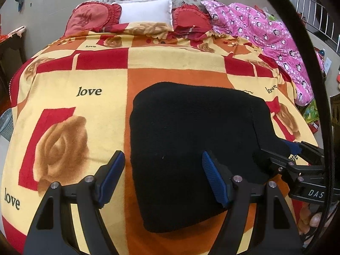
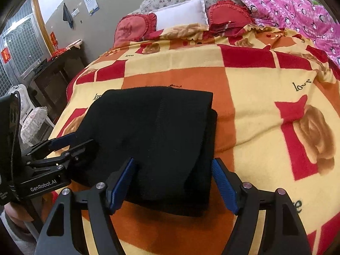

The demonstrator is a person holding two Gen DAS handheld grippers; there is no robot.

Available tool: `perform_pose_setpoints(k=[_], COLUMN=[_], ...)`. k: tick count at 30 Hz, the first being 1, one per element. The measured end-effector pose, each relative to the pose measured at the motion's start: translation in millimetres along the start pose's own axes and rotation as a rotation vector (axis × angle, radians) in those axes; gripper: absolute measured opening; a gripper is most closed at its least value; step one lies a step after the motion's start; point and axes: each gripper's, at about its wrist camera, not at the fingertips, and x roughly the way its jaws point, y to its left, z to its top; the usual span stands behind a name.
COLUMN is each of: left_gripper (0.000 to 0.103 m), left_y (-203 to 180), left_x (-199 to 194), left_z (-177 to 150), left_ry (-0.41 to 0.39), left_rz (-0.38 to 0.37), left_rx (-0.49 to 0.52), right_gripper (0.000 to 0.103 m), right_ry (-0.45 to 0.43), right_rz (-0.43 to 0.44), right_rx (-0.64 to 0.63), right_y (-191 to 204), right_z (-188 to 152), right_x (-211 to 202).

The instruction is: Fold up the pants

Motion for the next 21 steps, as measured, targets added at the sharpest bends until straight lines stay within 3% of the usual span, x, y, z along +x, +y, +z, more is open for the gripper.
perform_pose_setpoints(k=[9,16,19,21], left_gripper=[0.075,0.084,0.085,0.085], left_y=[20.0,47.4,46.7,45.7], left_x=[-5.8,0.0,15.5,27.2], left_z=[13.4,16.8,15.7,15.6], left_ry=[-0.002,0.018,0.06,0.086], left_rz=[-0.03,-0.114,-0.128,-0.184], left_rx=[-0.057,-0.151,-0.146,-0.172], right_gripper=[0.084,0.089,0.09,0.09], right_ry=[0.003,0.046,0.021,0.0], right_rz=[0.027,0.098,0.149,0.159], right_rx=[0.079,0.157,0.174,0.155], right_y=[-13.1,-31.1,-35.5,-33.0], right_z=[12.2,15.8,17.5,20.4], right_x=[-0.8,24.9,33.3,38.1])
